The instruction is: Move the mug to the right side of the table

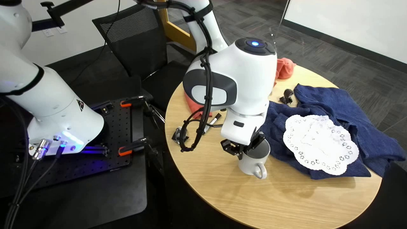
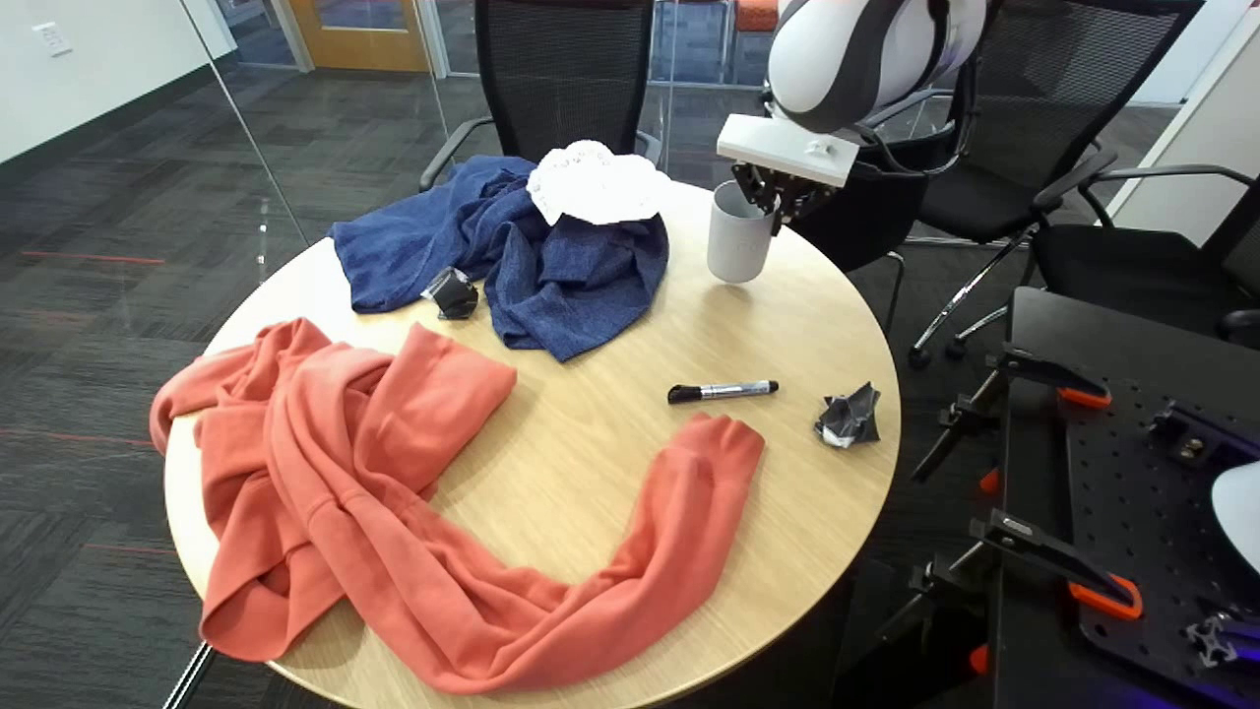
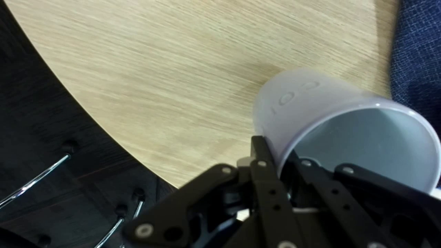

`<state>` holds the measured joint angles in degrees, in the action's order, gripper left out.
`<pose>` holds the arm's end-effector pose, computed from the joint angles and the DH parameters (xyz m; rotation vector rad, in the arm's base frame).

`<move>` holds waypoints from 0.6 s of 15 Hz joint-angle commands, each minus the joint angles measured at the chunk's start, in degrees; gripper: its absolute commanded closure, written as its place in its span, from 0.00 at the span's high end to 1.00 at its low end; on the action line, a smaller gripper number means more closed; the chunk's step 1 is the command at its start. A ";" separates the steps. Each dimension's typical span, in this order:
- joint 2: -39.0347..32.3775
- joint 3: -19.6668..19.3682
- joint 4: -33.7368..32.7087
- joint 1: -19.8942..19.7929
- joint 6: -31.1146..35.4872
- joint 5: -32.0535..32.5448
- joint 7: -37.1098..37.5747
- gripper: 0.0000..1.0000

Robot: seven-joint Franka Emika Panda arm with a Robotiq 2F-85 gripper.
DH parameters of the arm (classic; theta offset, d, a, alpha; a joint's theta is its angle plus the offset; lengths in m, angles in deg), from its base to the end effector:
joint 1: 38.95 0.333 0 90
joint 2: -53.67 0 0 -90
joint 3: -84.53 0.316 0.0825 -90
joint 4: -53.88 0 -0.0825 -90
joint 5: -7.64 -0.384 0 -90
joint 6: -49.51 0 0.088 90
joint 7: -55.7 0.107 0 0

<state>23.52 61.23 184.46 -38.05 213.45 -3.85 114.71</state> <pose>0.4879 -0.2237 0.1524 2.1732 -2.1309 0.2278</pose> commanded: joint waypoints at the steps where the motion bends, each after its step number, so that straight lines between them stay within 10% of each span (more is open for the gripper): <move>1: 3.32 1.37 1.82 -1.28 0.72 -1.36 0.62 0.03; 9: 3.71 1.70 1.75 -1.70 -0.41 -1.89 0.50 0.03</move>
<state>23.76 61.72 184.48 -38.58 213.43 -4.84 114.72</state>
